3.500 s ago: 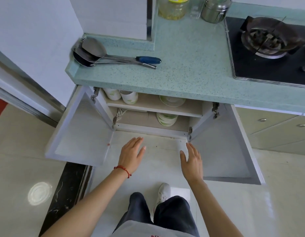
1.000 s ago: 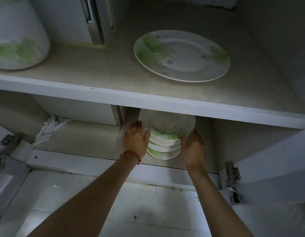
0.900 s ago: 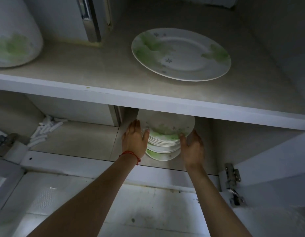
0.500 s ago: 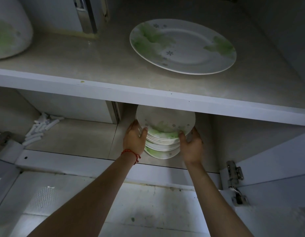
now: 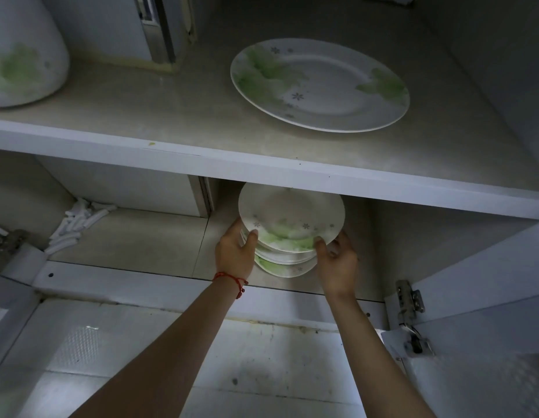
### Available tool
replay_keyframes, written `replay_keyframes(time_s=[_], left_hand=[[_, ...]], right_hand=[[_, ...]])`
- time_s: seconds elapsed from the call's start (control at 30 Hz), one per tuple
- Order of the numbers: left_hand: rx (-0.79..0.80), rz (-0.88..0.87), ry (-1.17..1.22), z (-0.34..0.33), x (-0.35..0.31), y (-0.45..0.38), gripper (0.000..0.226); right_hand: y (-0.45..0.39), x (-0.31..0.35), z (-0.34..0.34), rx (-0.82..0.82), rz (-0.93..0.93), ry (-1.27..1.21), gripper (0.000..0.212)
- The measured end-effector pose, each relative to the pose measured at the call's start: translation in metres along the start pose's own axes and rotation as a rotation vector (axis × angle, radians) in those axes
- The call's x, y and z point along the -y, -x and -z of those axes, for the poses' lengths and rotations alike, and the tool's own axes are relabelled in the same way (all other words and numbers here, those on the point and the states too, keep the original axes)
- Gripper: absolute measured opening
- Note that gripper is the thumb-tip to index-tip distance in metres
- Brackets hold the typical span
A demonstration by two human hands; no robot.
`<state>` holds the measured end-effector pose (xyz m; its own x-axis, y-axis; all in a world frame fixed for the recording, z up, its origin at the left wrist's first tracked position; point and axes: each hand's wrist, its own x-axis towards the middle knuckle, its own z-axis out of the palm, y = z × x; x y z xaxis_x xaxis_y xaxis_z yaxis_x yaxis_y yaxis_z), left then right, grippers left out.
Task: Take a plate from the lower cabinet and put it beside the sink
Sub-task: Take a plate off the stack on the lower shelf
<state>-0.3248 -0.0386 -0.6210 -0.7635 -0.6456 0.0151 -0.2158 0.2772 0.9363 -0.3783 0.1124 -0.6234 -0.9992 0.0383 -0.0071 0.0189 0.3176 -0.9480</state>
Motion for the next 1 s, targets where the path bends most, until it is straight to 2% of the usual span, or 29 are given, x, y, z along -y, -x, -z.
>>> replay_keyframes(time_s=[0.43,0.6,0.77,0.87,1.0], left_hand=[[-0.038,0.031,0.16,0.008,-0.007,0.018,0.024],[-0.057,0.228,0.371,0.009,-0.009,0.017,0.026],[-0.054,0.361,0.513,0.011,-0.008,0.012,0.017],[-0.044,0.378,0.446,0.016,-0.006,0.007,0.028],[-0.043,0.347,0.356,0.023,-0.005,0.005,0.025]], right_hand=[[0.015,0.005,0.013,0.012,-0.039,-0.147,0.027],[0.014,0.009,0.016,0.039,-0.103,-0.315,0.028],[0.014,0.009,0.024,0.043,-0.154,-0.44,0.033],[0.016,0.006,0.031,0.072,-0.165,-0.454,0.041],[0.022,0.0,0.04,0.119,-0.188,-0.432,0.042]])
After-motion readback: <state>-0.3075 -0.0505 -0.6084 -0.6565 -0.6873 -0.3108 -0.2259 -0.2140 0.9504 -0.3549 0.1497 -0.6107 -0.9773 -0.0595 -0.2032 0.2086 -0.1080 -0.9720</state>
